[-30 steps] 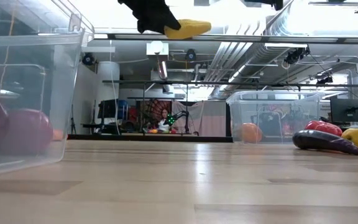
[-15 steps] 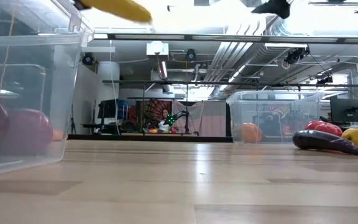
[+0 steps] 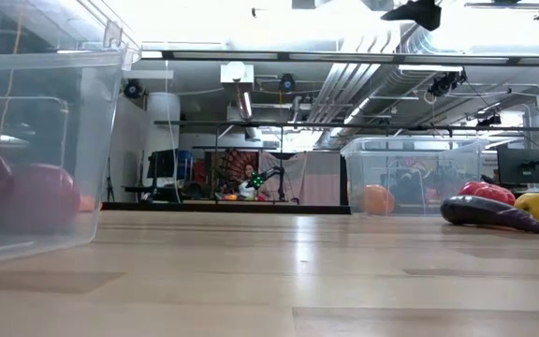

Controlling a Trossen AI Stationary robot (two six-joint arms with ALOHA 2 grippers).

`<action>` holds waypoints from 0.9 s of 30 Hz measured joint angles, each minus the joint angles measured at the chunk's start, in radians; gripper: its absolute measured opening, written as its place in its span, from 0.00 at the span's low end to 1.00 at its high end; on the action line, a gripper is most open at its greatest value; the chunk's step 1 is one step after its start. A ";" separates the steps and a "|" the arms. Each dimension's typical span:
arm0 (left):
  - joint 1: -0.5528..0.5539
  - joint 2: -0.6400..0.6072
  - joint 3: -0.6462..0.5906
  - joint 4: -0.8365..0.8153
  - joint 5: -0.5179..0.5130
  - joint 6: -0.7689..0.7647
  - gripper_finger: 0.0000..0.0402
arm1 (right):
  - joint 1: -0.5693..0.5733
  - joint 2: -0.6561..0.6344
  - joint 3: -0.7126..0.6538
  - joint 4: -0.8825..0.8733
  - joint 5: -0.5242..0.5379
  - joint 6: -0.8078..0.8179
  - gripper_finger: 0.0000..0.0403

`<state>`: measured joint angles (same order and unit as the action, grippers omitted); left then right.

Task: Sort produce into baskets
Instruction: Put the yellow corn into the bottom transparent bin, then put the left red tomato into the bottom transparent bin

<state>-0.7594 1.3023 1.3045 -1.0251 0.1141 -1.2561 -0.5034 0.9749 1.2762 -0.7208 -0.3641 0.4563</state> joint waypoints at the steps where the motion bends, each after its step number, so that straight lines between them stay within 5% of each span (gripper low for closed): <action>1: -0.013 0.010 0.000 -0.024 0.000 0.014 0.35 | 0.000 0.000 0.000 0.000 0.000 0.015 0.94; 18: 0.021 0.065 0.000 -0.187 0.035 0.376 0.72 | 0.188 0.000 0.000 0.119 0.082 0.149 0.94; 22: 0.141 0.015 0.000 -0.255 -0.006 0.463 0.75 | 0.223 0.001 0.000 0.119 0.131 0.150 0.94; 27: 0.410 -0.052 0.003 -0.276 -0.221 0.512 0.75 | 0.237 0.005 0.000 0.119 0.194 0.149 0.94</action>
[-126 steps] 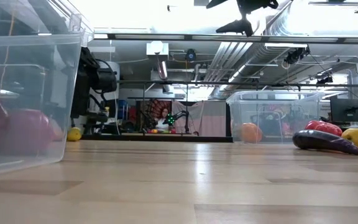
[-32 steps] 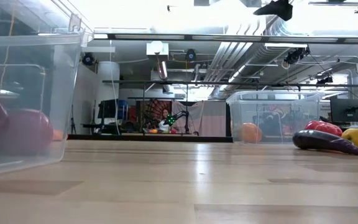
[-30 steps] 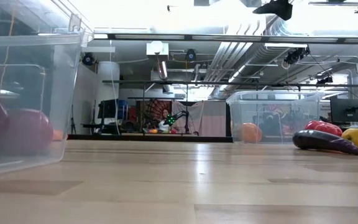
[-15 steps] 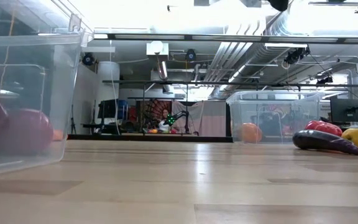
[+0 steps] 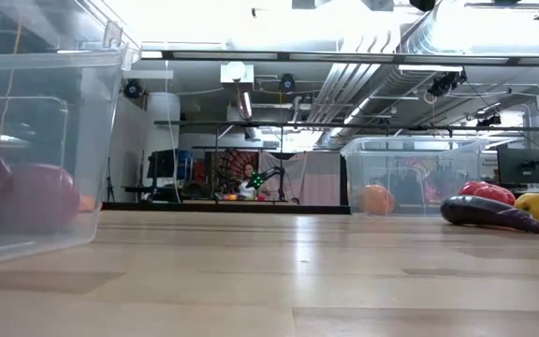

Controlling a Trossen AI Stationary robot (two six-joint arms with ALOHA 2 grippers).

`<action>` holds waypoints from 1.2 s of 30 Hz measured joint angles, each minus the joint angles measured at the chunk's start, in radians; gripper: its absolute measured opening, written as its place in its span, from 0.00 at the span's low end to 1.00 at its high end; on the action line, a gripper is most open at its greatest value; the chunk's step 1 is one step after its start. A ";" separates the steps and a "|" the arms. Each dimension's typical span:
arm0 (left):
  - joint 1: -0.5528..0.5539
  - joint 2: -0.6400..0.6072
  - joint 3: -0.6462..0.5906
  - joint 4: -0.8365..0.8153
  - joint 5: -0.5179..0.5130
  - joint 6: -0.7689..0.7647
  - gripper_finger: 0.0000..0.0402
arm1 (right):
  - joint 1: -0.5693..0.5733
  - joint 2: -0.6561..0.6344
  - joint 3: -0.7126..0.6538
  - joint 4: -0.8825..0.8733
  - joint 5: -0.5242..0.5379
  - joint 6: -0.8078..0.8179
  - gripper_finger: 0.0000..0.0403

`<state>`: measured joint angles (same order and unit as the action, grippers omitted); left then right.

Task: Sort produce into baskets
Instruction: Put the left red tomato into the bottom transparent bin

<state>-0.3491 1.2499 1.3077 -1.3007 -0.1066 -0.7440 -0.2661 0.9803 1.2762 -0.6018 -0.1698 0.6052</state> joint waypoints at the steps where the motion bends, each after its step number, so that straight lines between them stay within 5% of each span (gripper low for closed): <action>1: 0.069 0.001 0.000 -0.018 -0.028 0.006 0.75 | 0.000 0.001 0.000 0.000 0.004 0.001 0.94; 5: 0.310 0.061 -0.005 -0.127 -0.037 0.013 0.75 | 0.000 0.013 0.000 -0.011 0.005 0.024 0.94; 9: 0.384 0.092 -0.067 -0.179 -0.027 -0.034 0.75 | 0.000 0.022 0.000 -0.065 0.004 0.025 0.94; 19: 0.277 0.057 -0.284 0.036 -0.003 -0.403 0.75 | 0.000 0.023 0.000 -0.190 0.024 0.026 0.94; 36: 0.203 0.057 -0.347 0.092 0.071 -0.401 0.75 | 0.000 0.023 0.000 -0.195 0.025 0.016 0.94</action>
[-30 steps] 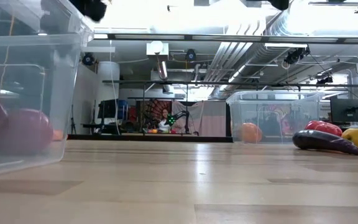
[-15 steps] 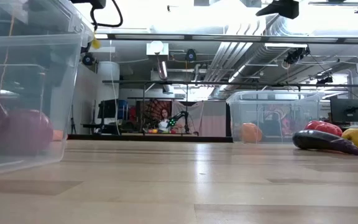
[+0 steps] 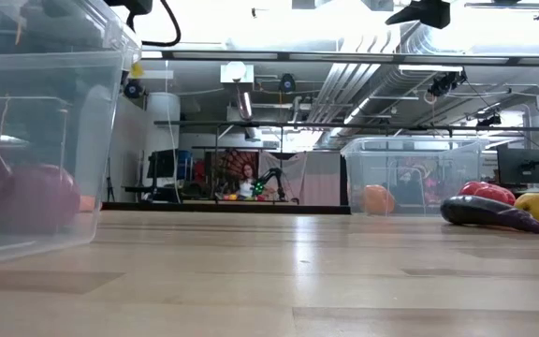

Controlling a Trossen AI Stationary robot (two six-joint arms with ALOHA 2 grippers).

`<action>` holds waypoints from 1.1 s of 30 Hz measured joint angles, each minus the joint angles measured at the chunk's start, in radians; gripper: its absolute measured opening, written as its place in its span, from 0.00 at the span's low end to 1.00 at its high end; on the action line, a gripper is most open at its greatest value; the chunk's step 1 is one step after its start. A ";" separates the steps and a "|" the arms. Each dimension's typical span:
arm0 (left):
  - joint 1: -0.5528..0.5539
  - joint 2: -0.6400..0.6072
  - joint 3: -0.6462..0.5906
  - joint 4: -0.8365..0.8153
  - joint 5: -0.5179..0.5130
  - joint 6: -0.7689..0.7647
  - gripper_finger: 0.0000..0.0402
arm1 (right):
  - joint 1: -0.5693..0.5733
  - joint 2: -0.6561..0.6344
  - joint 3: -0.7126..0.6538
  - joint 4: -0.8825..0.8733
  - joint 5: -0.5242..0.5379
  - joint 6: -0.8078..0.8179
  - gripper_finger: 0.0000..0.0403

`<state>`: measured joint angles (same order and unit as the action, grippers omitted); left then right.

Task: Sort produce into baskets
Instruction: Put the left red tomato into the bottom transparent bin

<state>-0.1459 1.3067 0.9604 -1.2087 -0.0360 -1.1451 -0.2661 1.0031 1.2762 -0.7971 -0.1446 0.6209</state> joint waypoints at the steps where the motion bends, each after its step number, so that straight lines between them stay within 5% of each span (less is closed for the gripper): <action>1: 0.000 0.000 0.000 0.000 0.000 0.018 0.75 | 0.000 0.000 0.000 0.000 0.000 0.000 0.94; 6: 0.002 0.000 0.000 -0.005 -0.001 0.055 0.79 | 0.000 0.000 0.000 0.000 0.003 0.000 0.94; 14: 0.002 0.000 0.000 -0.019 -0.040 -0.007 0.98 | 0.000 0.000 0.000 0.000 0.002 0.000 0.94; 25: -0.019 0.004 -0.008 -0.034 -0.006 -0.176 0.97 | 0.000 0.000 0.000 0.000 0.014 0.004 0.94; 33: 0.032 0.006 -0.159 -0.009 0.125 -0.264 0.97 | 0.000 0.000 0.000 0.000 0.017 0.008 0.94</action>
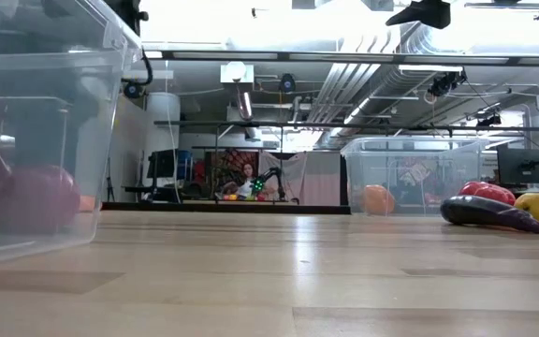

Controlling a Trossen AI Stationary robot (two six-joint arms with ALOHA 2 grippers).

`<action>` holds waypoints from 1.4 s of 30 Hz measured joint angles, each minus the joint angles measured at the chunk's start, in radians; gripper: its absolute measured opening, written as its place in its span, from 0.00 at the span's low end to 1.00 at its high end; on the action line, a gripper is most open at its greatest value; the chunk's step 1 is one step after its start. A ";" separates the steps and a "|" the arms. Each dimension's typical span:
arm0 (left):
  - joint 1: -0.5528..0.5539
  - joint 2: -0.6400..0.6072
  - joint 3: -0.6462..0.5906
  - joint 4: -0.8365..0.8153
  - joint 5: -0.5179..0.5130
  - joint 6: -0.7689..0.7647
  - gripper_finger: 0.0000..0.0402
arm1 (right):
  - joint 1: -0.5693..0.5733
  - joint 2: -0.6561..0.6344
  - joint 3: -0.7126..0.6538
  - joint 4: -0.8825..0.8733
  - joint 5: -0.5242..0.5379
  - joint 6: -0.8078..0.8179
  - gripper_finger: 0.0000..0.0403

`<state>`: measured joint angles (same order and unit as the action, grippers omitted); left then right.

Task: Sort produce into baskets
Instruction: Put the left red tomato into the bottom transparent bin

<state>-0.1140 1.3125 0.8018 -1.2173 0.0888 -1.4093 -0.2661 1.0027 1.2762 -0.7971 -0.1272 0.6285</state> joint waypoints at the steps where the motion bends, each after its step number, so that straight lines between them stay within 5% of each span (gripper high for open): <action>1: 0.002 0.000 -0.009 0.010 0.001 -0.008 0.97 | 0.000 0.000 0.000 0.000 0.000 0.000 0.94; 19: 0.002 0.000 -0.136 0.154 0.003 -0.080 0.97 | 0.000 0.000 0.000 0.000 0.001 0.000 0.94; 31: 0.002 0.000 -0.169 0.183 -0.088 -0.107 0.96 | 0.000 0.000 0.000 0.000 0.002 0.002 0.94; 42: 0.005 -0.007 -0.141 0.184 -0.102 -0.089 0.68 | 0.000 0.000 0.000 0.000 0.002 0.002 0.94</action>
<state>-0.1093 1.3056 0.6607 -1.0335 -0.0129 -1.4986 -0.2661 1.0027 1.2762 -0.7967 -0.1257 0.6304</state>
